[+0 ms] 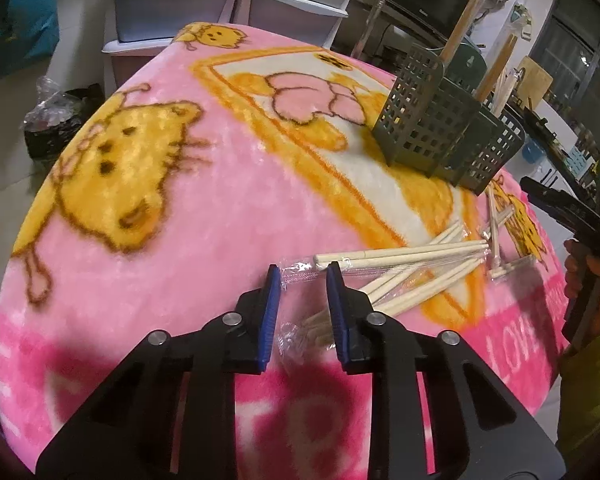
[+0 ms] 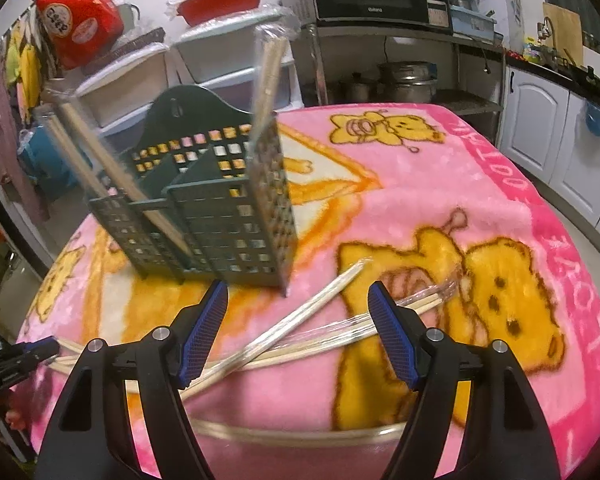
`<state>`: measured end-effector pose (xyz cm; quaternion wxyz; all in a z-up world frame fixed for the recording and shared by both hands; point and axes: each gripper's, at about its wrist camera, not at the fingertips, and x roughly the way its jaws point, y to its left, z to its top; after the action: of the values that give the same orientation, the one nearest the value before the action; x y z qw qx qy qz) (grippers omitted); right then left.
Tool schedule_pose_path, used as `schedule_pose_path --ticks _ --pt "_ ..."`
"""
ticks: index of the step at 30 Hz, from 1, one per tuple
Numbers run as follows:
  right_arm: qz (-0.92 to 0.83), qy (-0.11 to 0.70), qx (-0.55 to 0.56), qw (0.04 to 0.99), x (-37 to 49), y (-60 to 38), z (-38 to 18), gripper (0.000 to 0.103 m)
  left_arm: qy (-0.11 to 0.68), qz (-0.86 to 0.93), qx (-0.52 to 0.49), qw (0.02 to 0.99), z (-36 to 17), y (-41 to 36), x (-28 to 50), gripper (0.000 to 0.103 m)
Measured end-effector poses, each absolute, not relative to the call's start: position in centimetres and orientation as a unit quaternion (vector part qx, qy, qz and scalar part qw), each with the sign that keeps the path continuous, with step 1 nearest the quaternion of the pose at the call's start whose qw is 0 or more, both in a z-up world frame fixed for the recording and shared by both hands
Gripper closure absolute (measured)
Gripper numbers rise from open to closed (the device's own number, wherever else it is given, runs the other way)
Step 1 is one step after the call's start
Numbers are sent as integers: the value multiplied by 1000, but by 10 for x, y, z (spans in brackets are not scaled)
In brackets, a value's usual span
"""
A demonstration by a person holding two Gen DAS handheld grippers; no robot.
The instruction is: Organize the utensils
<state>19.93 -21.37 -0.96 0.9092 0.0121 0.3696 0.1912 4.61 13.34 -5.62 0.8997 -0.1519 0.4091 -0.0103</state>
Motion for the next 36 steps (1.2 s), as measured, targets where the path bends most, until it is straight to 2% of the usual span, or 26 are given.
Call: schedule_pose_path --ticks 5,7,12,18,20,28,36 --pt "183 388 7 903 220 -216 -18 34 411 -14 -166 896 -56 135 55 90" --pt "181 397 8 900 228 -218 -22 38 412 -16 -175 894 -56 137 59 95" --pt "177 424 19 888 248 -223 -34 48 412 -19 -201 889 -55 144 67 98" --pt "178 454 43 872 267 -228 -51 62 414 -22 -219 883 -56 147 72 100" --pt "177 460 52 868 270 -229 -56 75 416 -24 -227 880 -57 148 73 101" --pt "177 440 92 876 268 -242 -49 98 409 -26 -234 882 -53 149 73 102" --pt "200 407 125 882 251 -255 -23 98 374 -37 -218 901 -20 137 71 102"
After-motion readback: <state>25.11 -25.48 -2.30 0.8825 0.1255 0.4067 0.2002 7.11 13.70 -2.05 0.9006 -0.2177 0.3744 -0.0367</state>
